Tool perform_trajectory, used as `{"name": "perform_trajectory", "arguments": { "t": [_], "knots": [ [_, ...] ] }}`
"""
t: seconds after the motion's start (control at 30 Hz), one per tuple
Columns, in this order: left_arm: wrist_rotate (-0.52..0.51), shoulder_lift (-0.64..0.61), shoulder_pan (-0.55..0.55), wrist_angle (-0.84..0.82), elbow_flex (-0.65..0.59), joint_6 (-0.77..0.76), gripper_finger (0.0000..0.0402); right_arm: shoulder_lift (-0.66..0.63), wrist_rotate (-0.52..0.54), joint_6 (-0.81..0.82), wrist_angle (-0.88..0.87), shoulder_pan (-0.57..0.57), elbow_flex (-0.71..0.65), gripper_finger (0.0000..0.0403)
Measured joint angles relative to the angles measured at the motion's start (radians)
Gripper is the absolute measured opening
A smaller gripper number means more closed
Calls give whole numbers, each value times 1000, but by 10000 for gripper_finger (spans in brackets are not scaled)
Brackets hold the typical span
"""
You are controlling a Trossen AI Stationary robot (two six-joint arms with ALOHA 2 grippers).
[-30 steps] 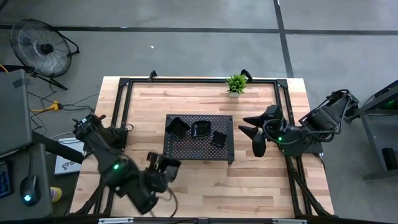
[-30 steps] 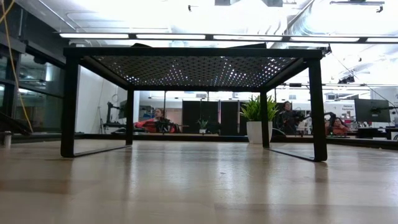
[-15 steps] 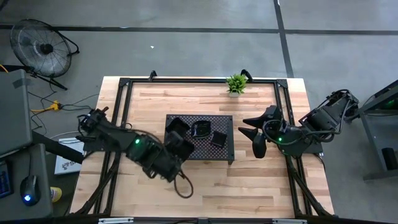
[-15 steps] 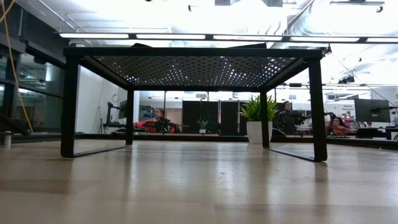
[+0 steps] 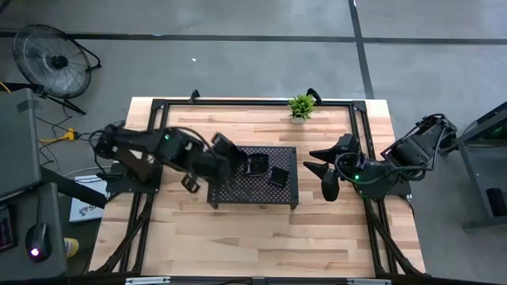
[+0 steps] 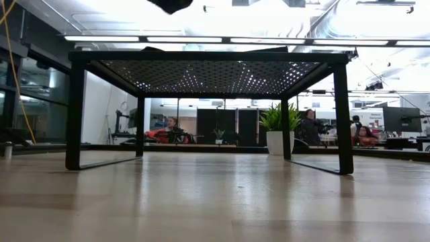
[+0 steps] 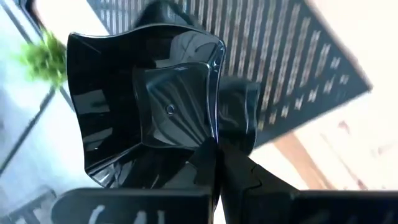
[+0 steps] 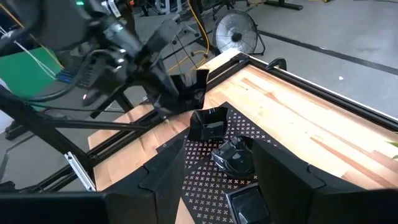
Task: Pick & Place Mini shaped plates
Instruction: Stack the distorted square plate on top of the distorted square plates on the shelf
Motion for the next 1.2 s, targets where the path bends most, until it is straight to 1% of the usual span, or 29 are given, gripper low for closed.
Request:
{"name": "perform_trajectory", "arguments": {
  "t": [0.07,0.2,0.33,0.43,0.67,0.77,1.0,1.1,1.2],
  "knots": [
    [0,-47,24,-1,-64,5,1,0,9,0,0,0,0,184],
    [7,-141,54,19,-231,-5,1,0,14,0,7,0,0,183],
    [41,-214,64,132,-385,0,1,0,35,0,8,0,0,184],
    [45,-238,63,187,-448,24,1,0,42,1,8,0,0,183],
    [49,-229,63,302,-469,113,1,0,41,3,8,0,0,184],
    [54,-226,63,310,-469,149,1,0,41,3,8,0,0,184],
    [51,-201,63,317,-470,124,1,0,41,10,8,0,0,184],
    [47,-188,63,346,-496,129,1,0,42,10,8,0,0,183],
    [22,-184,63,337,-538,129,1,0,42,10,12,0,0,184]
  ]
}}
